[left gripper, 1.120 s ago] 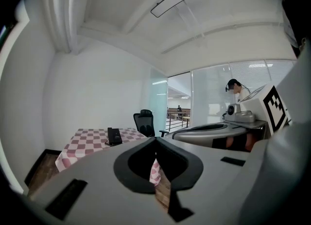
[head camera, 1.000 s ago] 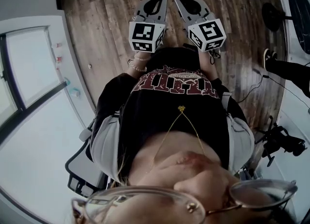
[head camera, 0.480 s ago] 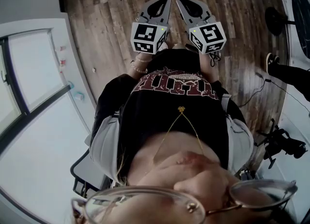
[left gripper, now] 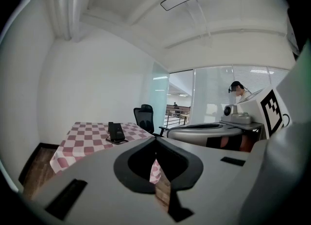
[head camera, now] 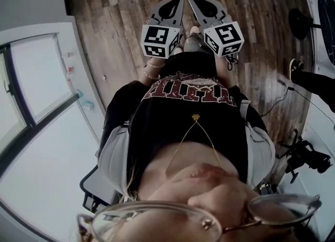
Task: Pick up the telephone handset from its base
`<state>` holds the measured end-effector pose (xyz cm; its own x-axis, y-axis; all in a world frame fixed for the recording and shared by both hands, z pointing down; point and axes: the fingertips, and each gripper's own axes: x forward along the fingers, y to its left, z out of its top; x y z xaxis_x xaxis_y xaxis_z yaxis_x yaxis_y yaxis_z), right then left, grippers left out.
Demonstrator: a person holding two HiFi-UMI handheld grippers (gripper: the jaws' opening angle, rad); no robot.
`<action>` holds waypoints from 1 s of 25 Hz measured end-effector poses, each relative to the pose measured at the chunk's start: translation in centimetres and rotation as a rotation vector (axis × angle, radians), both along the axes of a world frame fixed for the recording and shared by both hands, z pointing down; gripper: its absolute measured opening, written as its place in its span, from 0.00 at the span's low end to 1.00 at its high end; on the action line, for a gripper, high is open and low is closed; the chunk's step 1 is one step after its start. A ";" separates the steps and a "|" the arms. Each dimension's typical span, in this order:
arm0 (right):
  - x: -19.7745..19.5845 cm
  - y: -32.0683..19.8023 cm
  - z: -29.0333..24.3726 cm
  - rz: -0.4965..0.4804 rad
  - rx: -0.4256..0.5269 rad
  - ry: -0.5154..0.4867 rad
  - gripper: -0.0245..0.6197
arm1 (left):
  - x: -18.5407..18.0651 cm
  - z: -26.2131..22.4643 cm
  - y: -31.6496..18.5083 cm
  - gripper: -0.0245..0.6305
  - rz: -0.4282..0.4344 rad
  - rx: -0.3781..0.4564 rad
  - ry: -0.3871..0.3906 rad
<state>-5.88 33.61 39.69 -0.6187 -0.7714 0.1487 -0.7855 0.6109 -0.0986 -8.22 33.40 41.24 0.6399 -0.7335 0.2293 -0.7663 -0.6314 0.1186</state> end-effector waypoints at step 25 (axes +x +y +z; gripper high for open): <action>3.5 -11.9 -1.9 -0.099 0.000 0.002 0.07 | 3.8 -2.1 -11.9 0.04 -0.085 -0.008 0.009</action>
<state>-2.36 21.76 37.76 -0.6916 -0.7065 0.1504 -0.7215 0.6856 -0.0971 -4.46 21.51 39.19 0.5772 -0.7834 0.2304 -0.8161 -0.5630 0.1303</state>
